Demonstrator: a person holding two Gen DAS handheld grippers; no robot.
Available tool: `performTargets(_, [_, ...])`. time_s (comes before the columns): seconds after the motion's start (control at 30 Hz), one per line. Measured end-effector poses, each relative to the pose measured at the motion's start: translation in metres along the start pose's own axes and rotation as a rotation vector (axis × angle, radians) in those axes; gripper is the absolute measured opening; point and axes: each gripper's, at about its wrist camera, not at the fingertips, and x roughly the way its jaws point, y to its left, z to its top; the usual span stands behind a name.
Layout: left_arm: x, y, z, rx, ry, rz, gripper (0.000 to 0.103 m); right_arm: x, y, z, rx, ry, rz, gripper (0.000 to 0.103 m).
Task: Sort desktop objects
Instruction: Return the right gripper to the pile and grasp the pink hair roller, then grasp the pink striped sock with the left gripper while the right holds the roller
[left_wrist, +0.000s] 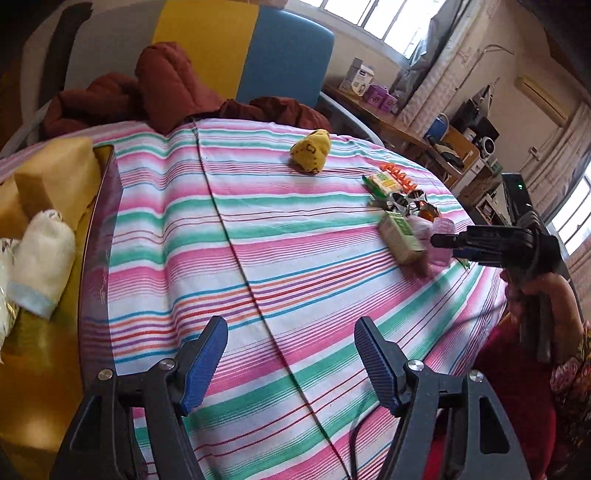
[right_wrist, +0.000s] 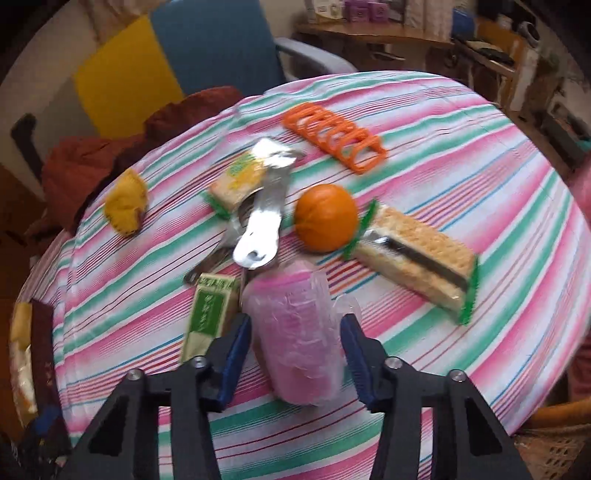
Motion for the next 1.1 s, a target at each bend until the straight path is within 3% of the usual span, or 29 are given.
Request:
performTargets(0.1, [-0.002,0.003,0.0,-0.014,-0.01,0.005,0.072,0.002,0.037,-0.013,-0.103,0.057,0.245,0.042])
performTargets(0.17, [-0.003,0.005,0.0,-0.023,-0.013,-0.001,0.072,-0.001,0.061,-0.022,-0.178,0.072,0.358,0.043])
performTargets(0.23, [-0.005,0.007,0.0,-0.032,-0.02,0.003,0.072,-0.012,0.076,-0.029,-0.225,0.049,0.417,0.047])
performTargets(0.27, [-0.004,0.008,0.0,-0.035,-0.018,0.004,0.072,-0.017,0.08,-0.03,-0.226,0.032,0.43,0.055])
performTargets(0.37, [-0.004,0.01,0.002,-0.048,-0.018,-0.003,0.072,-0.027,0.077,-0.03,-0.194,-0.026,0.403,0.06])
performTargets(0.47, [-0.002,0.007,0.003,-0.047,-0.016,-0.01,0.072,-0.023,0.063,-0.023,-0.134,-0.048,0.299,0.061])
performTargets(0.7, [0.007,-0.012,0.013,-0.02,0.006,-0.056,0.072,0.009,0.042,-0.023,-0.077,0.06,0.173,0.052])
performTargets(0.77, [0.013,-0.021,0.022,-0.017,0.001,-0.088,0.073,0.013,0.04,-0.024,-0.073,0.081,0.197,0.041])
performTargets(0.83, [0.021,-0.033,0.033,-0.018,-0.01,-0.124,0.079,0.015,0.042,-0.025,-0.089,0.082,0.186,0.042])
performTargets(1.1, [0.087,-0.075,0.068,-0.061,0.076,-0.29,0.081,0.016,0.027,-0.02,-0.021,0.096,0.229,0.041])
